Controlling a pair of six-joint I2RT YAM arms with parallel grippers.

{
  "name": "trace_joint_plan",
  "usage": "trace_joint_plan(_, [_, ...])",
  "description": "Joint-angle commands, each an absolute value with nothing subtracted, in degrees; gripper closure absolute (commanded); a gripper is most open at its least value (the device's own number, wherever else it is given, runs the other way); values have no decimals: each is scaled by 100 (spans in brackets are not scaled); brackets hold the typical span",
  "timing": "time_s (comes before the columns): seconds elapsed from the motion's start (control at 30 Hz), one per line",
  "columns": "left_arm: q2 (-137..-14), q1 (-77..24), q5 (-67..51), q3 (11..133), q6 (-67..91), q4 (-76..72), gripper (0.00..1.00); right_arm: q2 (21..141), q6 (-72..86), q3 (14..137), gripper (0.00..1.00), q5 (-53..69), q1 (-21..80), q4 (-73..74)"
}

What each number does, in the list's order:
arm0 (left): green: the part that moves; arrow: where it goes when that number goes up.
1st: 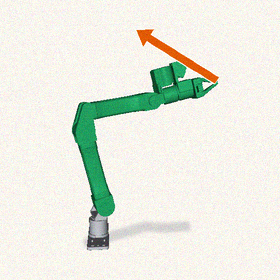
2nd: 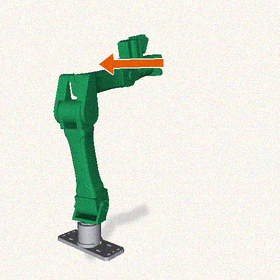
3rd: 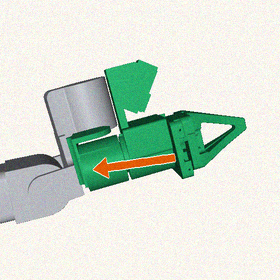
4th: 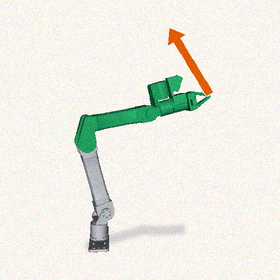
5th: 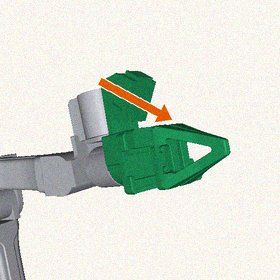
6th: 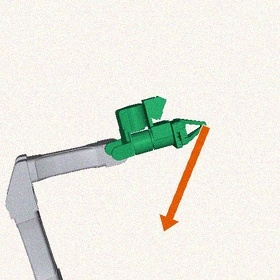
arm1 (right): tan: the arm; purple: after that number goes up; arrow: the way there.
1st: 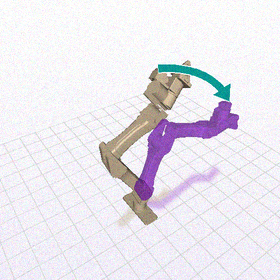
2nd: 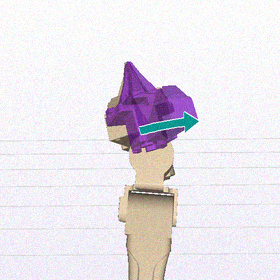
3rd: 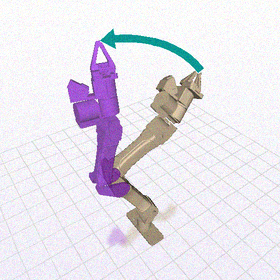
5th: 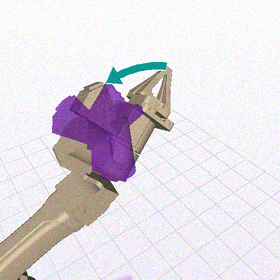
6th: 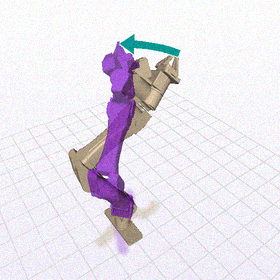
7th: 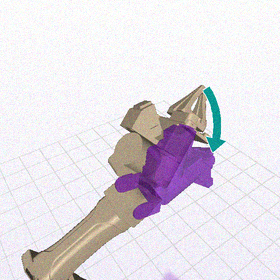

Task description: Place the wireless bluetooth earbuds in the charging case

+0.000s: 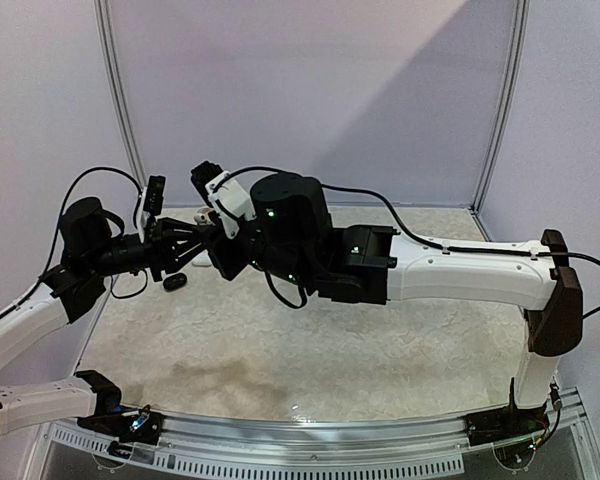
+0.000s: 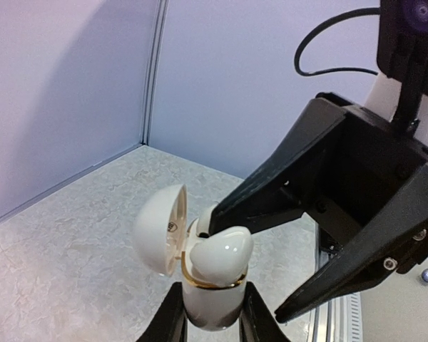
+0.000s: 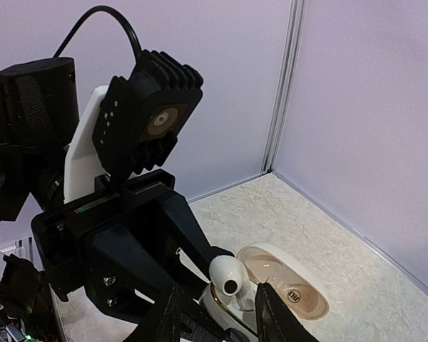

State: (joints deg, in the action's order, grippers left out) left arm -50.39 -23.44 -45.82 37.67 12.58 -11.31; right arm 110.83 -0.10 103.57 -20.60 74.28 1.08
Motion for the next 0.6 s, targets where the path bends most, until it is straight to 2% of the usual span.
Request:
trace_joint_plan(0.0, [-4966,-2386,-4853,3981,1182,-1484,100,10931,-164,10167,64,-2195,7208,336])
trace_joint_plan(0.57, [-4965,-2382,-4871,3973,1042,-1368,100,10759,-368,10246,64,-2200,7222,347])
